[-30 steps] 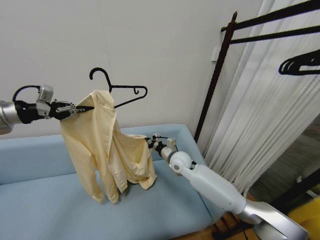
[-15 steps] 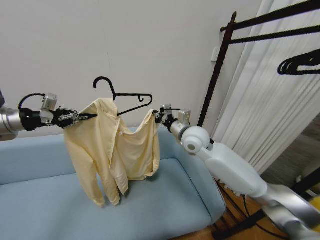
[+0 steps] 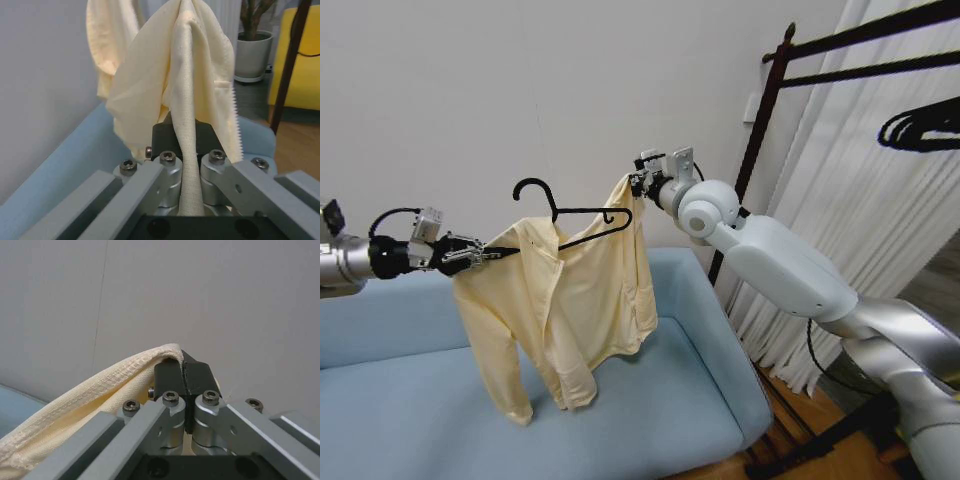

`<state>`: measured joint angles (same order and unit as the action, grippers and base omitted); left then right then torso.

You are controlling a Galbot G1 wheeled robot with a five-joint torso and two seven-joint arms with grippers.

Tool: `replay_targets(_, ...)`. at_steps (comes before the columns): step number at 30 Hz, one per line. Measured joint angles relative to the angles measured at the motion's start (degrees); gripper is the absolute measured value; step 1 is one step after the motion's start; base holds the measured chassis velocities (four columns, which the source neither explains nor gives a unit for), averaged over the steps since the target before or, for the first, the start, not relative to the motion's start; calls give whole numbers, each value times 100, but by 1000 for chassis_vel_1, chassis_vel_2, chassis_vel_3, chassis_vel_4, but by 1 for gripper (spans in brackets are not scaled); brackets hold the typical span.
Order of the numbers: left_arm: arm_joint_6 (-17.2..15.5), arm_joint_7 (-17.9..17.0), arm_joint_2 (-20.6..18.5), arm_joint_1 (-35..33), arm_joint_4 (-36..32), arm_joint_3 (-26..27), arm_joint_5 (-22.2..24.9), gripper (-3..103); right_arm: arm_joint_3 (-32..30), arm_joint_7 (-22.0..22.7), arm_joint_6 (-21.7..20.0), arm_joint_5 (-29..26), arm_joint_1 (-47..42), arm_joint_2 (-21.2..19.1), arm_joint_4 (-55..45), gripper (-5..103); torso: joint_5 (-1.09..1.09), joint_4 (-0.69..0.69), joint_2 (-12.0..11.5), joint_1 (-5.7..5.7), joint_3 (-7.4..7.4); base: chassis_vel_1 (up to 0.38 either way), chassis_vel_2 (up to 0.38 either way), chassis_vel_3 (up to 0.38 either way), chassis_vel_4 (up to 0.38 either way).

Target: Pick up the clothes from the sofa and hang them on the clothes hanger.

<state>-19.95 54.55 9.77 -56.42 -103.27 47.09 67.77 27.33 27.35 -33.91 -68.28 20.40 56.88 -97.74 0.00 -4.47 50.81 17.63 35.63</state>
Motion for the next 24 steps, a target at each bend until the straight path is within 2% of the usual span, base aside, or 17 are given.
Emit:
replay_targets(7,-75,-486,81,5,-39,-49,-198,2,253,28,-137,-100,398,5,-83,0,0,0,0,-1,0,0,0,0,0)
replay_targets(13,-169,-863,188,14,-222,-121,-268,2,501,240,-247,-341,859,246,-204,0,0,2,0,-1,0,0,0,0,0)
replay_targets(19,-254,-1068,347,12,-356,-150,-278,2,653,409,-306,-521,1075,425,-218,0,-1,1,0,-1,-1,0,0,0,0)
replay_targets(24,-334,-1179,408,-26,-400,-133,-330,2,715,443,-307,-537,1100,359,-191,0,-1,1,0,-1,0,0,0,0,0)
